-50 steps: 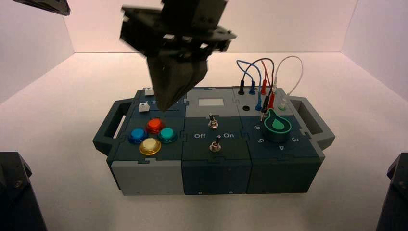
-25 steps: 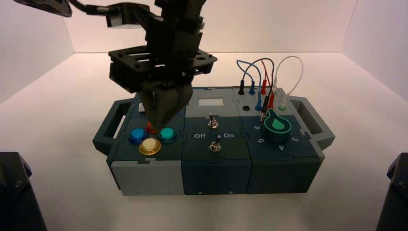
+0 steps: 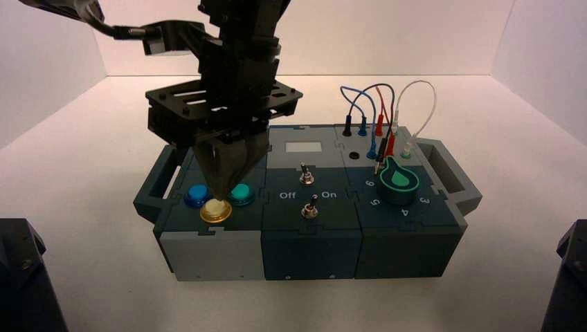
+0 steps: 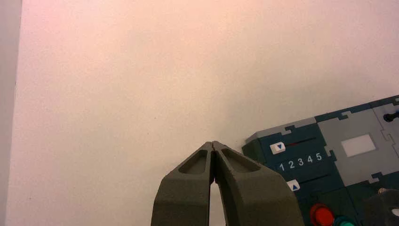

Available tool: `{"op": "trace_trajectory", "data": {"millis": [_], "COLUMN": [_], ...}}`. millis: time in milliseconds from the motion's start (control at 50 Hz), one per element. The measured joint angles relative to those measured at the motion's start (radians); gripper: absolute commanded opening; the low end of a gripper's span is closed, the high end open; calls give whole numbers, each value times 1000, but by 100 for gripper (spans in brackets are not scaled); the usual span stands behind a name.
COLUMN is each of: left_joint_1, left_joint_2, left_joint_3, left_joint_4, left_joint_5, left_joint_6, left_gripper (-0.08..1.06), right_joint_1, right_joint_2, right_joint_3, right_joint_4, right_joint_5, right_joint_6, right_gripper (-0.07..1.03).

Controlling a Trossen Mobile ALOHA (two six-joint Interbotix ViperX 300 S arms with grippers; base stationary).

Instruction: Push the yellow button with the right gripper.

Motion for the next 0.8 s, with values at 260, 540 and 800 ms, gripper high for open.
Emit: {"op": "trace_trajectory", "data": {"millis": [260,540,800], "left_joint_1": [0,0,0], "left_joint_2": [0,-2,-2], "left_joint_3": [2,0,2], "left_joint_4": [-2,0,-2], "left_joint_5": [0,0,0], "left_joint_6": [2,2,0], "left_gripper": [-3,-3,-3], "right_joint_1": [0,0,2], "right_joint_2": [35,34,-57], "right_joint_3": [-9,-12,-3], "right_joint_4": [2,3,-6], "right_joint_5": [0,-3,64], "right_joint_6": [0,0,12], "right_gripper": [-2,-2,-2]}}
